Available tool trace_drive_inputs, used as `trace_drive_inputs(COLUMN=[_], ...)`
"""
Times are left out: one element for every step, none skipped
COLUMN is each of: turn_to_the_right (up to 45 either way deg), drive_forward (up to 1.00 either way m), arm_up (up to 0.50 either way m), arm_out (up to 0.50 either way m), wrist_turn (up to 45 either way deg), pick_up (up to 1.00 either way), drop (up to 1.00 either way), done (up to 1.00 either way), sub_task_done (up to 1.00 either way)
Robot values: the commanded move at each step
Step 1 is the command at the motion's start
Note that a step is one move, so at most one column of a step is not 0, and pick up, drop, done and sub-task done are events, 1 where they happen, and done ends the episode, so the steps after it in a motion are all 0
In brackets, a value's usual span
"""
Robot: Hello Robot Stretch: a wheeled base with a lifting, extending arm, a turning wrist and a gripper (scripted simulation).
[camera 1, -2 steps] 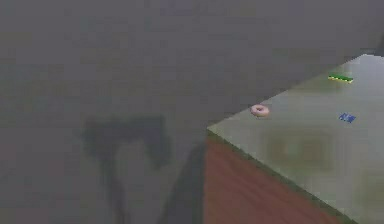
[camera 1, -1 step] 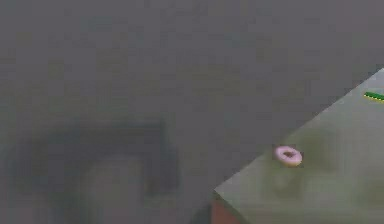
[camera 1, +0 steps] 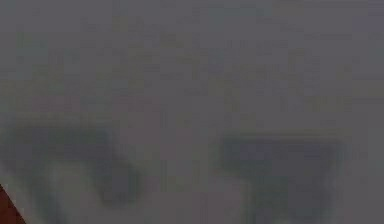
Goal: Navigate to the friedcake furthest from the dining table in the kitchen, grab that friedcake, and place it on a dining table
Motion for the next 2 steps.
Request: trace_drive_inputs(turn_to_the_right=[-15.0, 0.0], drive_forward=[0.00, 0.00], arm_up=[0.00, 0.50], arm_out=[0.00, 0.00], wrist_turn=[0.0, 0.0], pick_up=[0.00, 0.00], drop=[0.00, 0.00], done=[0.00, 0.00], sub_task_done=[0.00, 0.00])
